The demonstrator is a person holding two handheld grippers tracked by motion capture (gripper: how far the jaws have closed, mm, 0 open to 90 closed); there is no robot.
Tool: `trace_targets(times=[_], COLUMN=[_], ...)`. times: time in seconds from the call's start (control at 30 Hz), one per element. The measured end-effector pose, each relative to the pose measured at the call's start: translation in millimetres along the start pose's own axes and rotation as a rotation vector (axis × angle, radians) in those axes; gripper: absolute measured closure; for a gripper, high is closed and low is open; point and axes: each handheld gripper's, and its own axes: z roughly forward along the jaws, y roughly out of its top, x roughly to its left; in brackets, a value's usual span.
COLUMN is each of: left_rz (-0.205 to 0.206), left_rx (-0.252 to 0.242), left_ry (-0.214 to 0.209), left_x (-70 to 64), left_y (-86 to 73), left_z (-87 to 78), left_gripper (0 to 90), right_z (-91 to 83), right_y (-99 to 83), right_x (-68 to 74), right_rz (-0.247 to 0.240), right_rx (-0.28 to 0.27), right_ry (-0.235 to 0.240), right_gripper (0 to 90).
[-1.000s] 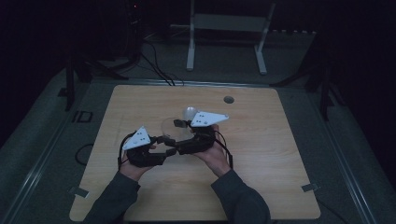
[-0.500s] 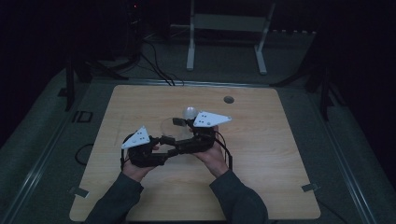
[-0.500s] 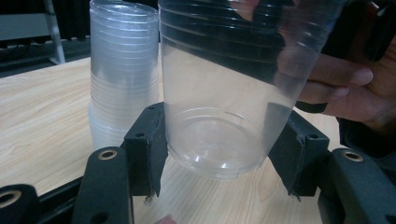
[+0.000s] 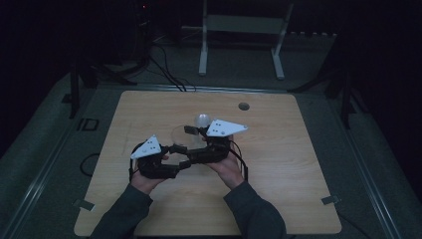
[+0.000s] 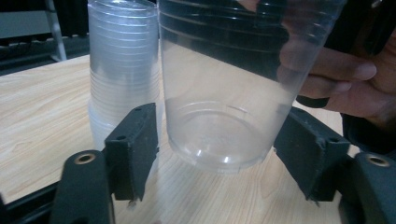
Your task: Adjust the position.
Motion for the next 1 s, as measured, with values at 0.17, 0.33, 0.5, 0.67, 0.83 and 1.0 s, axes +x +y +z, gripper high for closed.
trace_targets(times=[0.17,0.33,0.5,0.67,0.83,1.0], left_rz=[0.000,0.001,-0.005,-0.013,-0.012,-0.013], left_rx=[-0.009,-0.015,-0.024,-0.028,-0.028,-0.030], left_ry=[0.010,0.019,0.032,0.038,0.042,0.042], left_x=[2.2,3.9,6.8,8.8,9.1,9.2], left_y=[0.7,1.2,1.4,0.4,0.4,0.7], left_z=[-4.1,-7.8,-11.9,-13.3,-14.4,-14.7], left_gripper=[28.5,28.5,28.5,28.6,28.8,28.8], right_z=[-3.6,-8.4,-12.5,-16.4,-19.9,-23.1], right_y=[0.4,0.7,0.6,0.7,0.7,0.4], right_x=[-1.8,-5.2,-7.4,-8.9,-8.8,-8.7], right_rz=[-0.009,-0.007,-0.012,-0.012,-0.016,-0.026], right_rx=[-0.001,-0.006,-0.006,-0.010,-0.011,-0.005], right_ry=[-0.020,-0.044,-0.059,-0.069,-0.075,-0.086], right_gripper=[27.6,27.7,27.7,27.7,27.7,27.7])
